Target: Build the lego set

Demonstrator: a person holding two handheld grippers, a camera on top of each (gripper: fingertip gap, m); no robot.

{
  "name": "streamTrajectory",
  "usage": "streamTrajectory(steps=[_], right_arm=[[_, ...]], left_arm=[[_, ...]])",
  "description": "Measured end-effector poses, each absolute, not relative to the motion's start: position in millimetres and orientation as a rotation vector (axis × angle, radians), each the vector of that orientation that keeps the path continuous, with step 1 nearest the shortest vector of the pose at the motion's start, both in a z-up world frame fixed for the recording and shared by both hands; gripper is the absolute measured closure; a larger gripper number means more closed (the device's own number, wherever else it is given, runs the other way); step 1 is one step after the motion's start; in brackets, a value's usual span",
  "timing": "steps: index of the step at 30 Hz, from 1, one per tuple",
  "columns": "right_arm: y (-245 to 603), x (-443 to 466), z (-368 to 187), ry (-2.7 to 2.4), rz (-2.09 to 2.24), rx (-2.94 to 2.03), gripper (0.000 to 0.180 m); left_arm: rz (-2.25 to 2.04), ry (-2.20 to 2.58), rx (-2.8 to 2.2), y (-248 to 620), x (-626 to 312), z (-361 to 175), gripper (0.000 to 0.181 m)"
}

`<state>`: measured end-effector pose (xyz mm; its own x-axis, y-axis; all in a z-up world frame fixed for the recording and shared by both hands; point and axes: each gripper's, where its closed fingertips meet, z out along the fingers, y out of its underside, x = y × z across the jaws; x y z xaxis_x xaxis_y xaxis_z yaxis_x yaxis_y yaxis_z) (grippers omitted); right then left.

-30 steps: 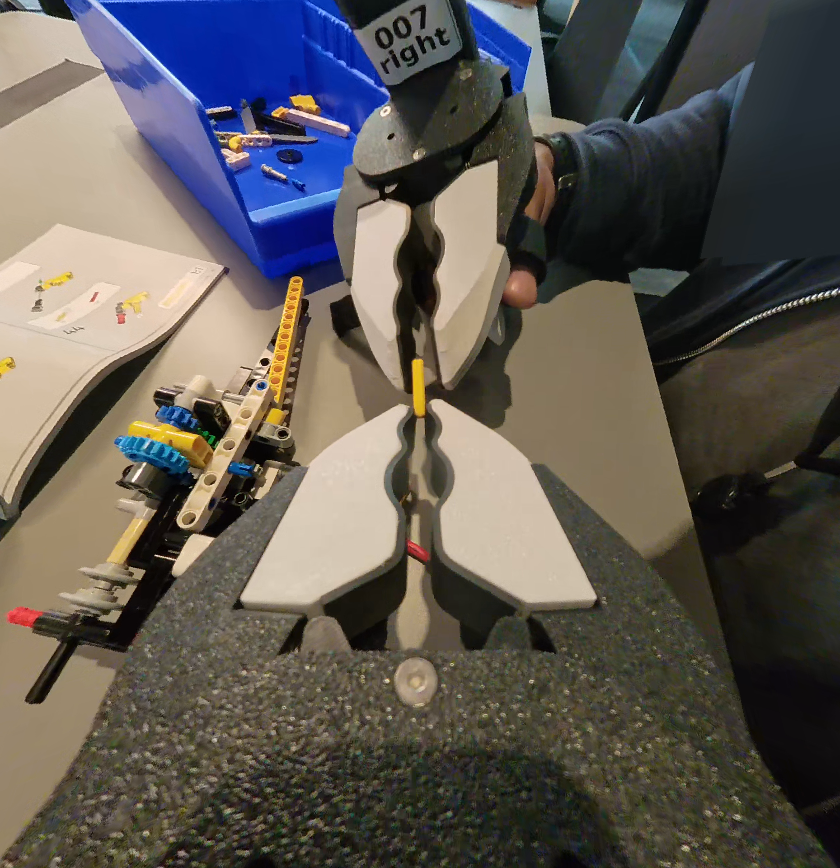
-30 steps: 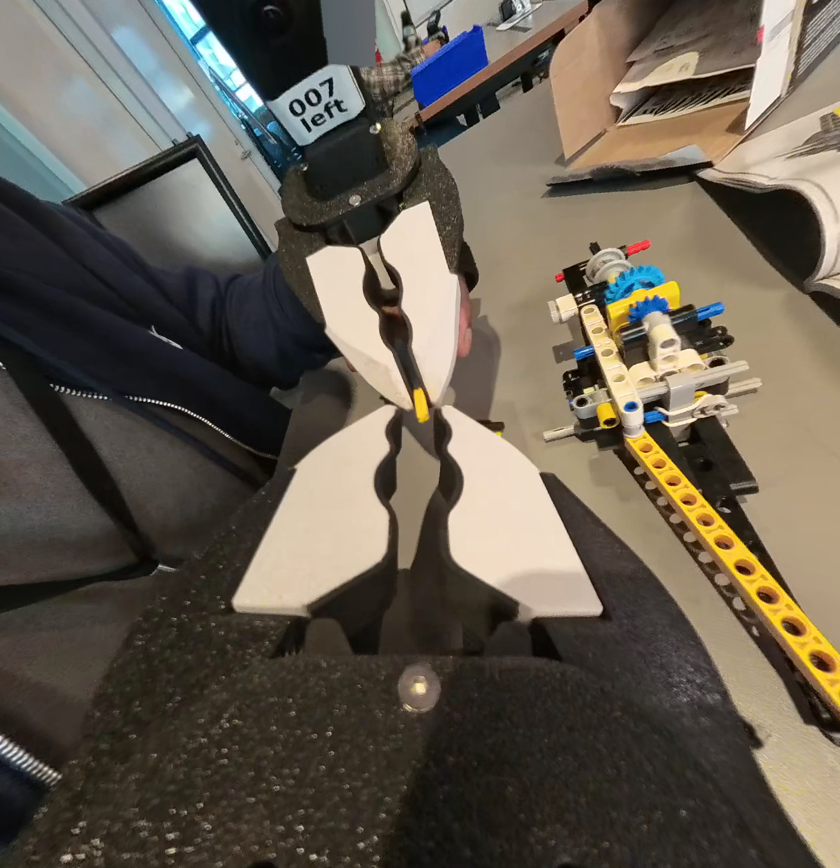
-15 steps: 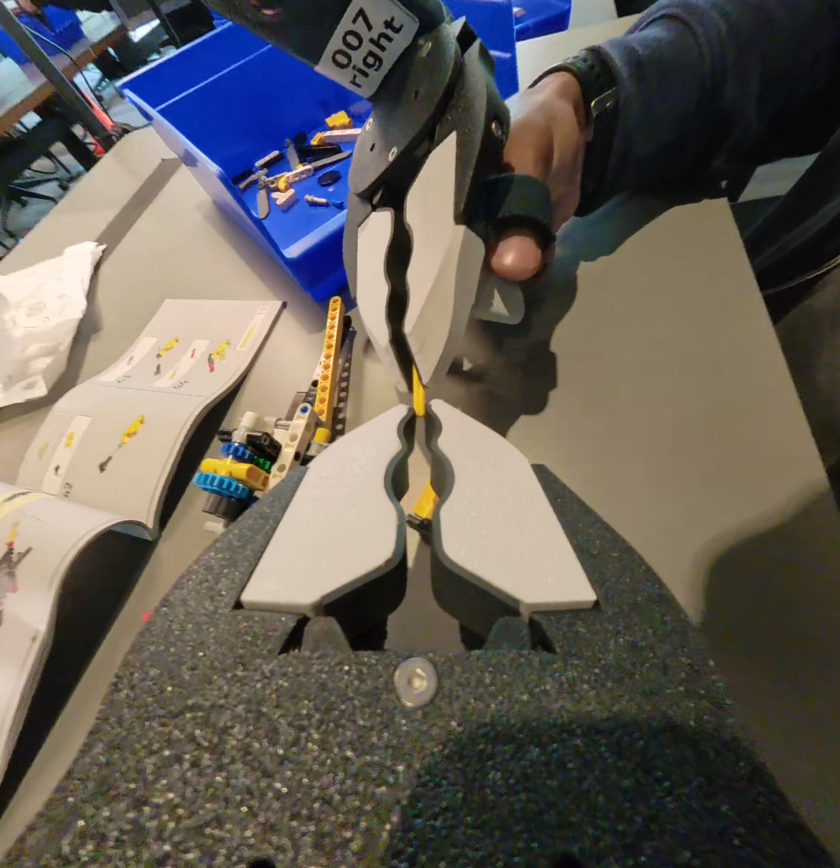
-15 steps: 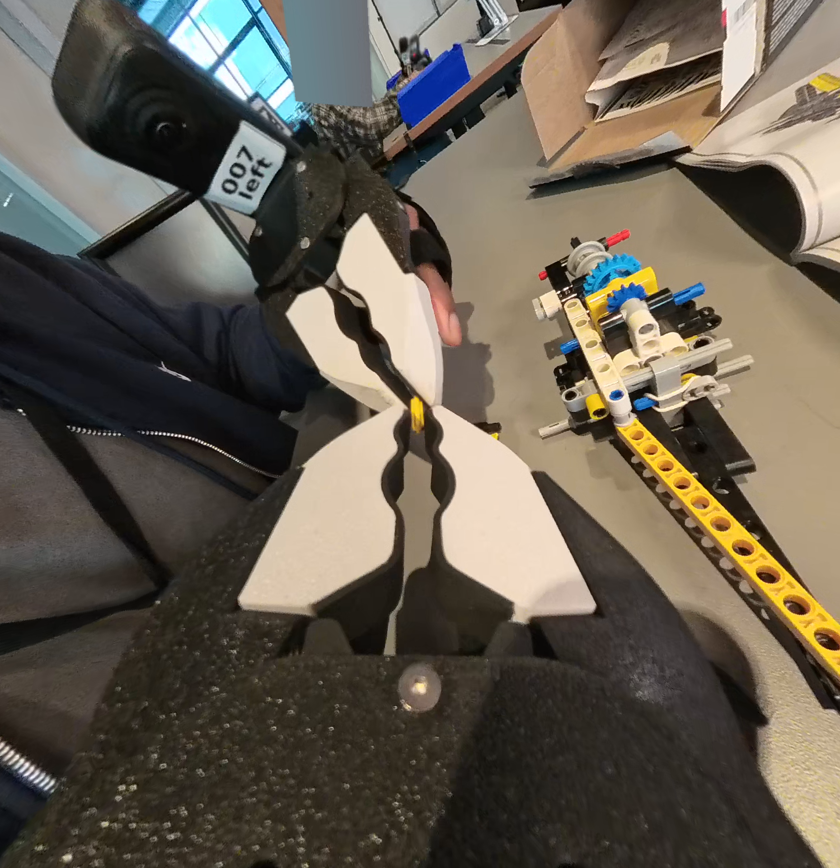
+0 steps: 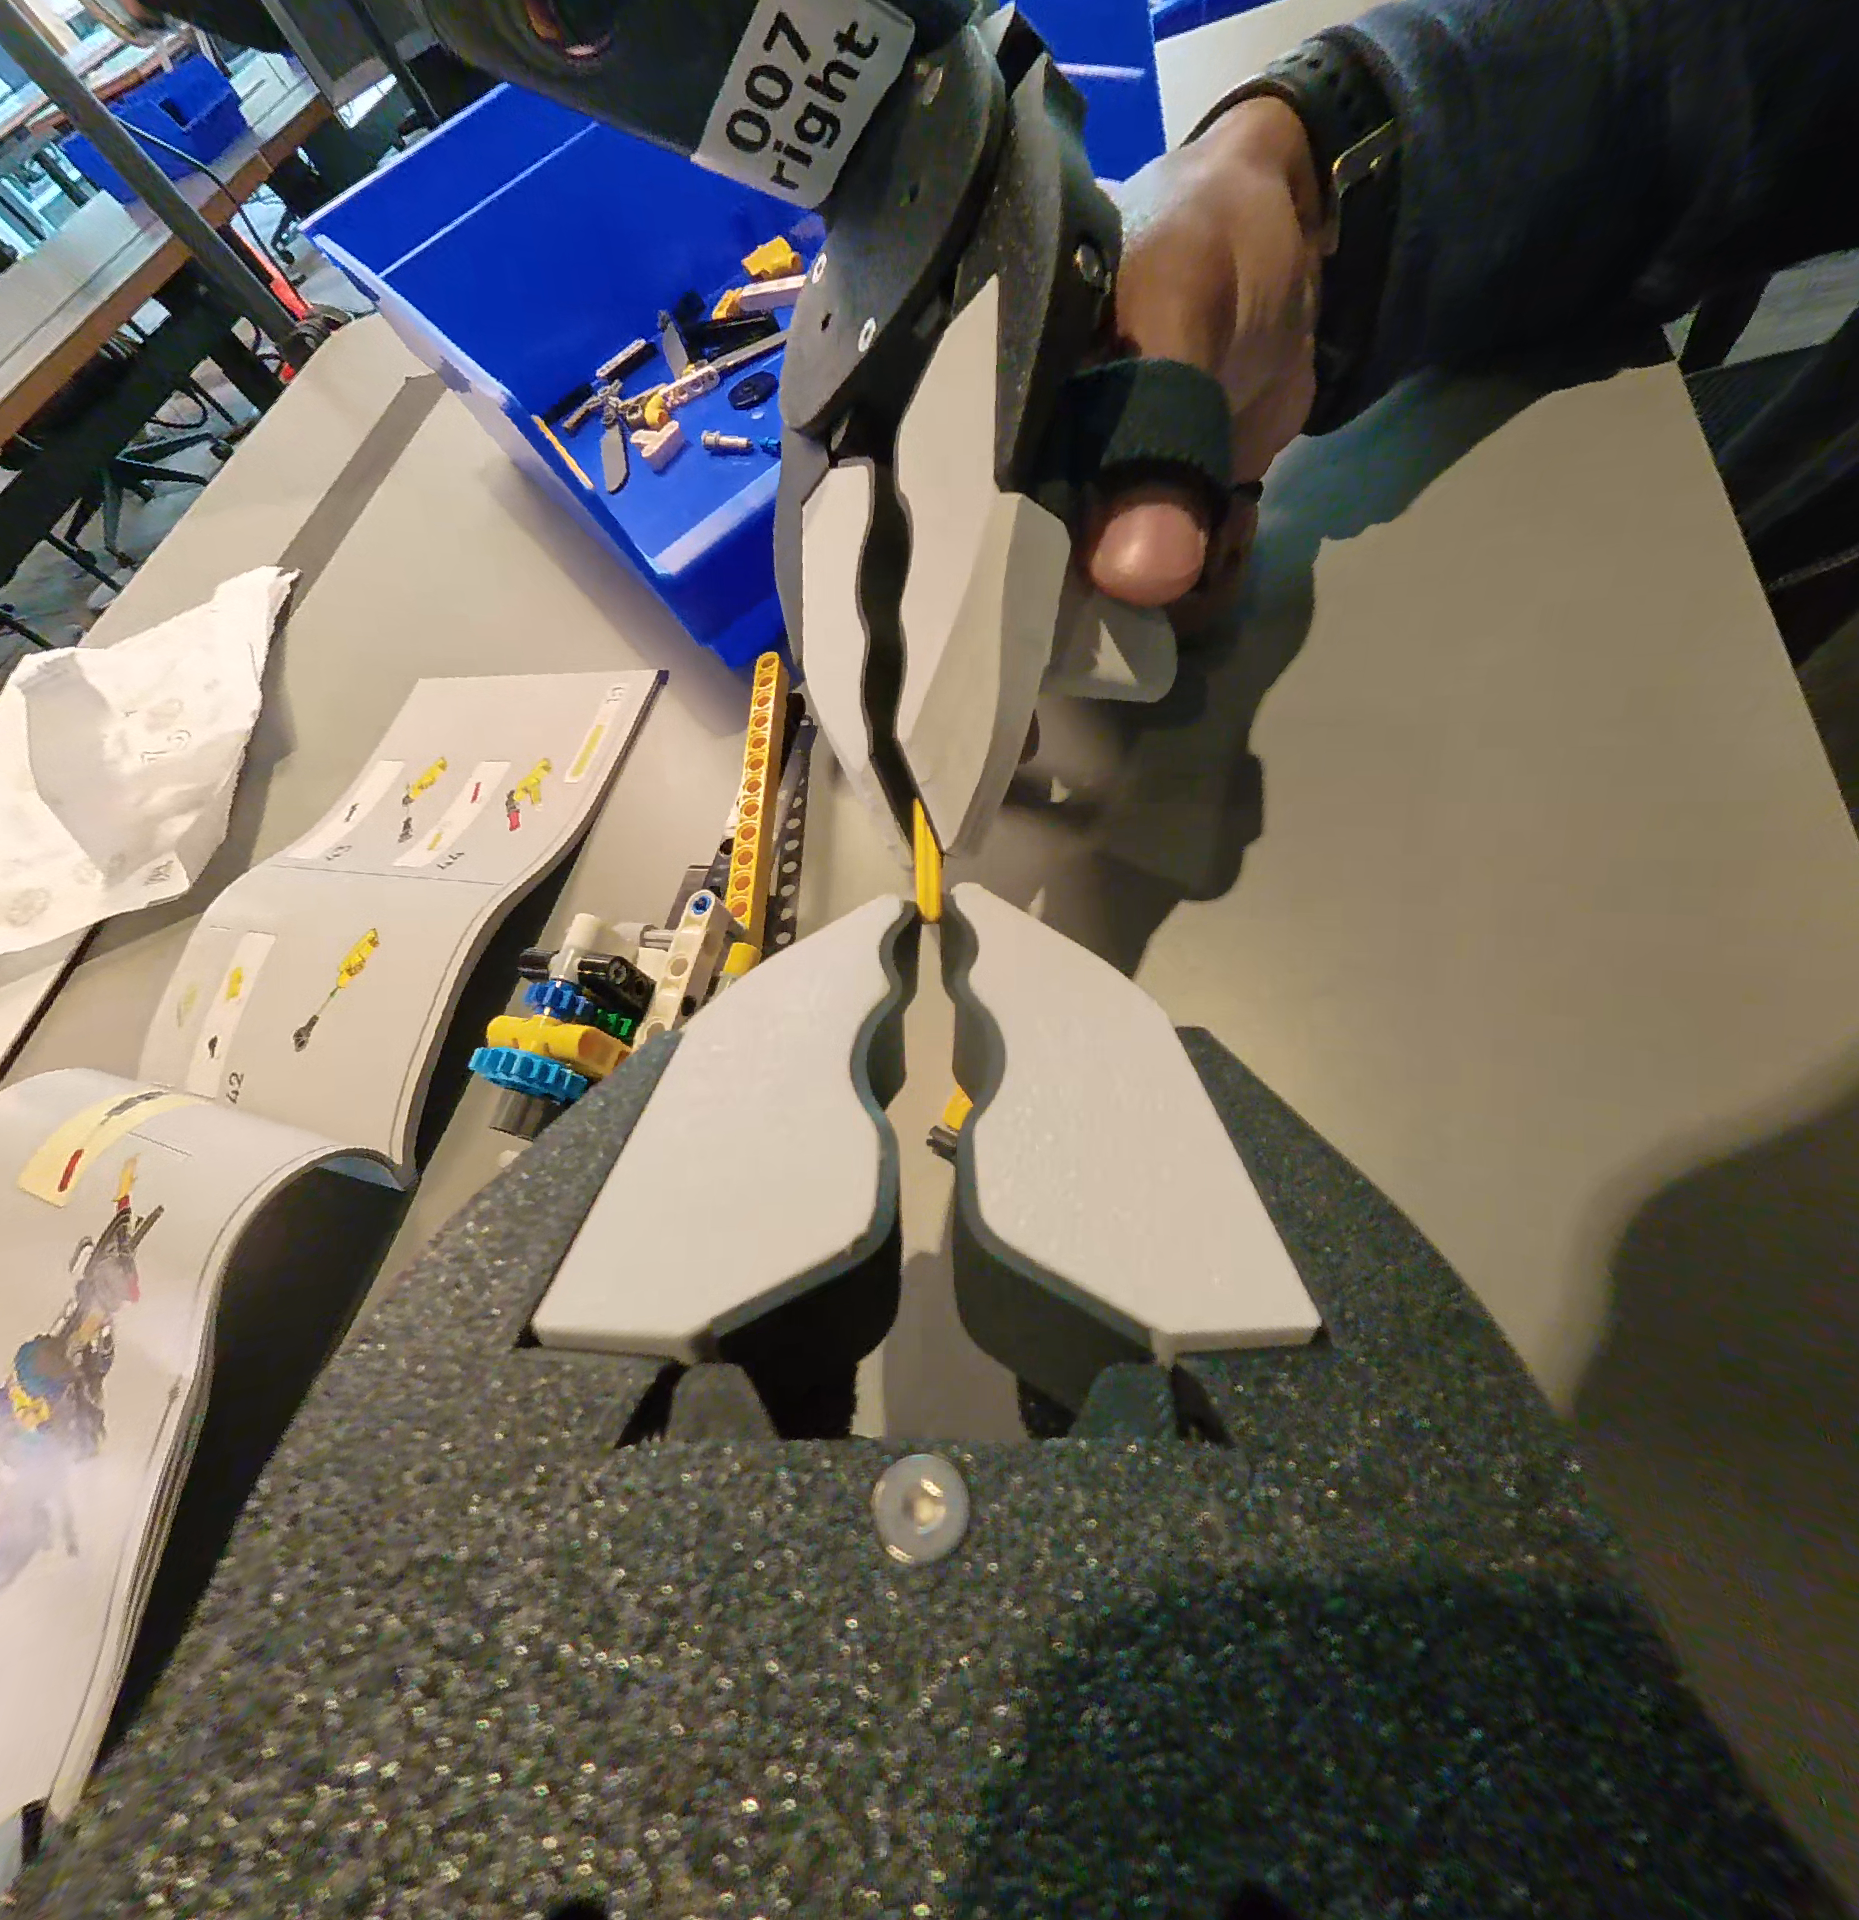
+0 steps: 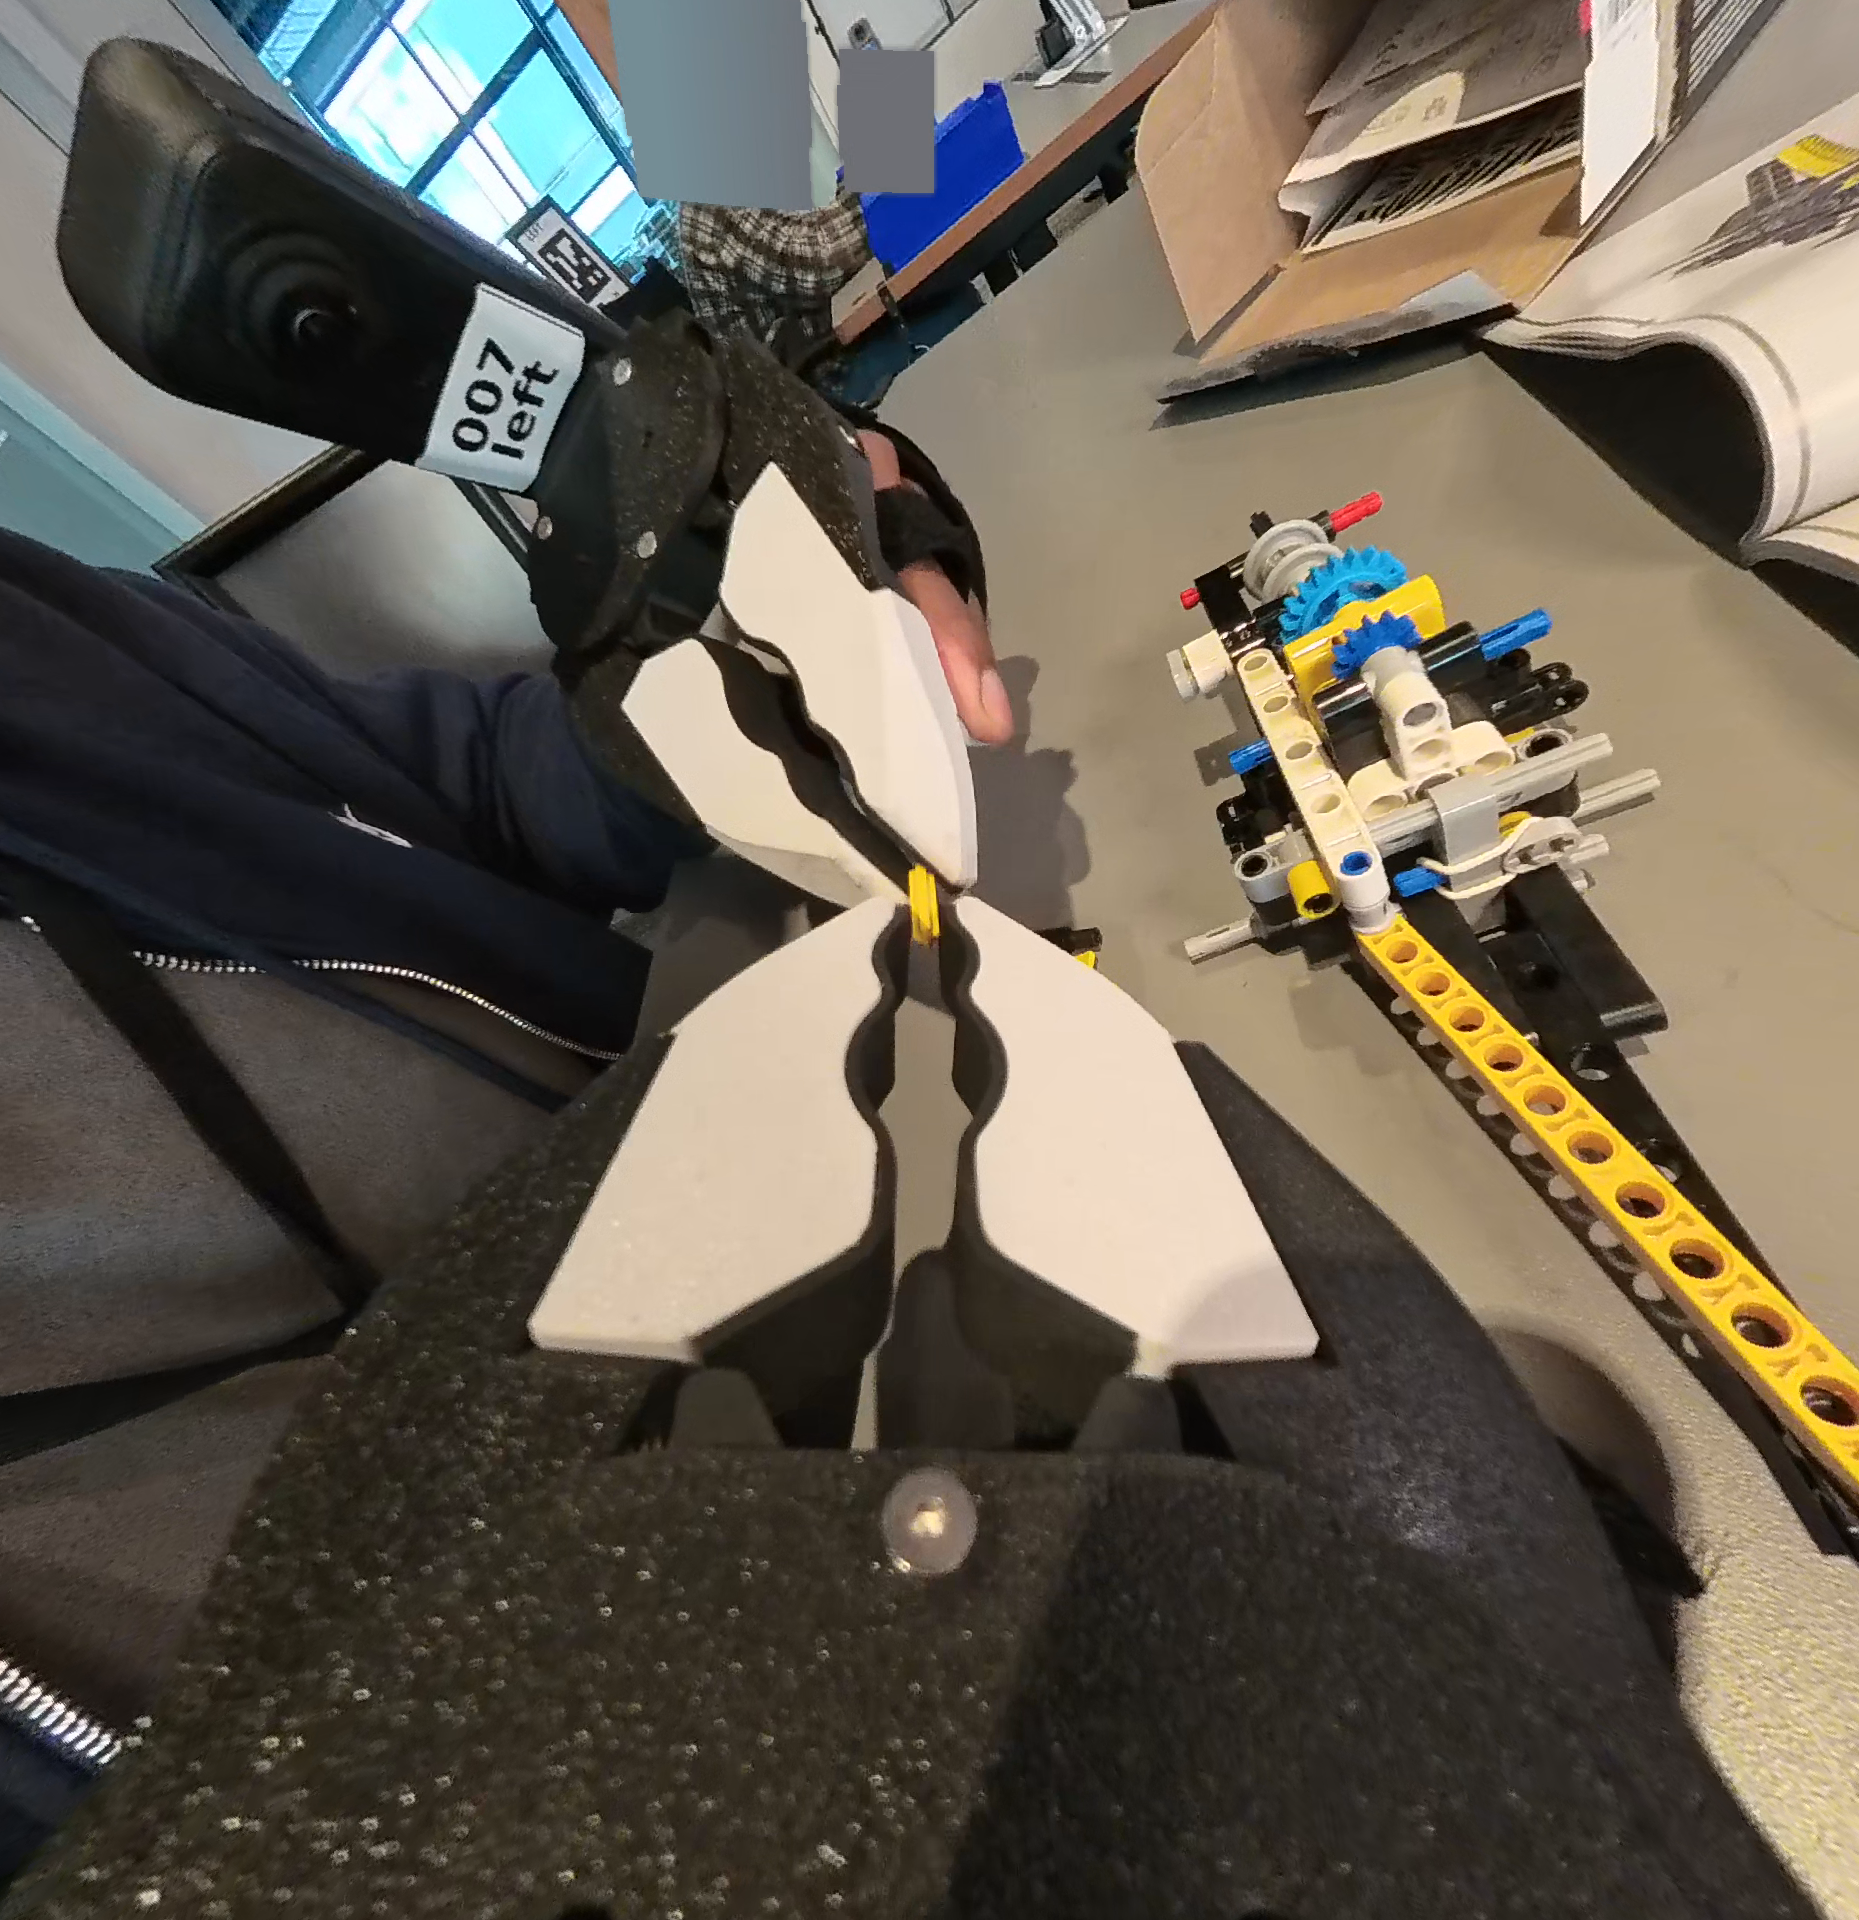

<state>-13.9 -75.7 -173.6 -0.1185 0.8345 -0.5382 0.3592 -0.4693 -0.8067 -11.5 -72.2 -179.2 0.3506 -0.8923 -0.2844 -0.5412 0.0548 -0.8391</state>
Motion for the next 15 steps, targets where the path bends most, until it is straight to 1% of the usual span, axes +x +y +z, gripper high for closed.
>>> streamTrajectory(steps=[10,15], right_arm=[[-75.5,-14.1,-174.3,-1.316,1.614,-1.765,0.175],[-77.1,-14.4,-175.8,-1.347,1.575,-1.751,0.175]], left_arm=[[-0.440,1.319,-1.618,-72.5,-11.9,-180.7,0.177],[-0.538,1.326,-1.659,-77.5,-15.4,-184.1,0.176]])
